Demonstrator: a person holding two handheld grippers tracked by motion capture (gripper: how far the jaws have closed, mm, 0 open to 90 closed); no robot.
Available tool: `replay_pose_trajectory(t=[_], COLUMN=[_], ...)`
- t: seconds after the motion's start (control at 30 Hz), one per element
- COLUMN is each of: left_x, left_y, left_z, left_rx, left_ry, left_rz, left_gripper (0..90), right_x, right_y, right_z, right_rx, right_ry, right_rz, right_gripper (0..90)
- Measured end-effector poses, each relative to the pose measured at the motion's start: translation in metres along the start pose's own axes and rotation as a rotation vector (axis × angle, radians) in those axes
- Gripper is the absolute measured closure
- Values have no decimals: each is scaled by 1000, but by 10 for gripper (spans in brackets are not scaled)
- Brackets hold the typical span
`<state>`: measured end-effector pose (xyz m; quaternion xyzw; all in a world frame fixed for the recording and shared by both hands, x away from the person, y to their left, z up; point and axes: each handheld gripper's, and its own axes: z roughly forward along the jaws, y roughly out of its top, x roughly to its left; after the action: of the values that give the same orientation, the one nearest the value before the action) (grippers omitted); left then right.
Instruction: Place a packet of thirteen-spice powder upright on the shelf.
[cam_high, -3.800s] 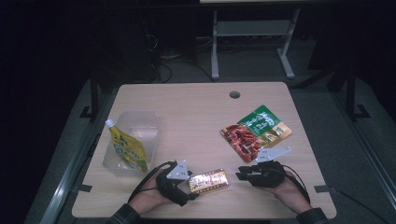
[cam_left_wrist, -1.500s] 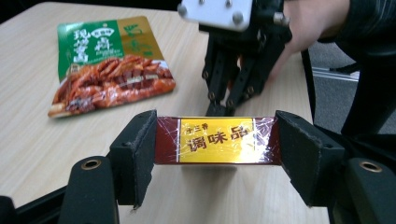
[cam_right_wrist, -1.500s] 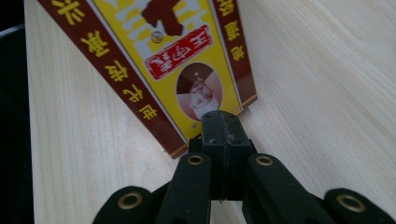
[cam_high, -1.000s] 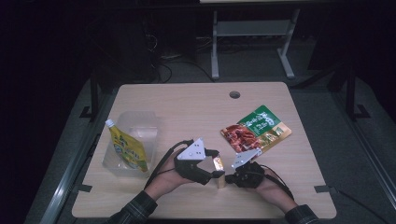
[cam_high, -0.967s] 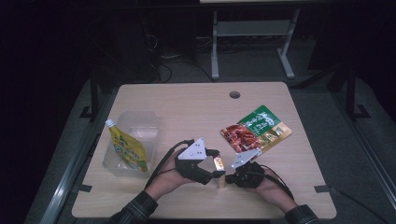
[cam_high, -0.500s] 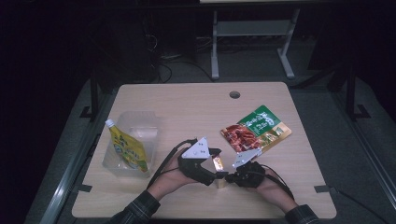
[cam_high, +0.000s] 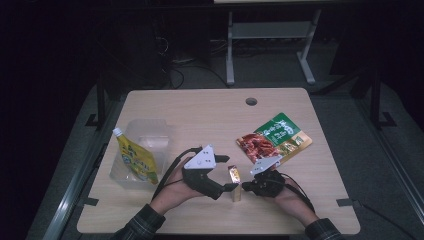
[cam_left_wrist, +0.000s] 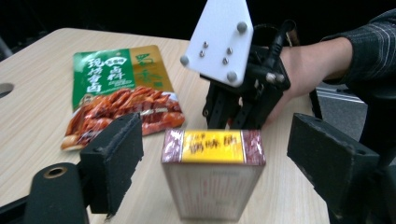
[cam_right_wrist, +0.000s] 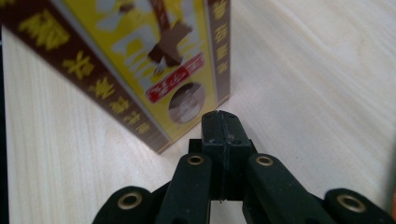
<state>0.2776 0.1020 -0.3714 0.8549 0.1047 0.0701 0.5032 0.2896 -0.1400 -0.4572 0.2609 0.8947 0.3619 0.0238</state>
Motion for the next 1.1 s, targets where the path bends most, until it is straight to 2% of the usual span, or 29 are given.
replay_pose_trajectory(t=[0.13, 0.23, 0.43, 0.6, 0.7, 0.73, 0.83, 1.1], left_x=[-2, -4, -12, -15, -16, -16, -15, -16], left_y=[-9, -22, -56, -84, -95, -97, -101, -101], left_z=[-14, -22, -28, -32, -34, -34, -36, -32], left_rx=[6, 32, 93, 188, 240, 251, 280, 297], left_ry=[20, 28, 34, 77, 88, 92, 98, 91], left_rz=[-18, -36, -112, -166, -168, -167, -171, -169], left_gripper=[149, 147, 148, 149, 150, 150, 152, 155], right_x=[-3, -5, -5, -4, -4, -5, -5, -6], right_y=[4, 5, 8, 12, 14, 14, 16, 22], right_z=[3, 4, 8, 11, 14, 15, 17, 25], right_rx=[-8, -9, -9, -5, 2, 2, 4, 10], right_ry=[1, -3, -6, -13, -12, -17, -13, -3], right_rz=[9, 24, 29, 25, 32, 21, 31, 14], right_gripper=[900, 900, 900, 900, 900, 900, 900, 900])
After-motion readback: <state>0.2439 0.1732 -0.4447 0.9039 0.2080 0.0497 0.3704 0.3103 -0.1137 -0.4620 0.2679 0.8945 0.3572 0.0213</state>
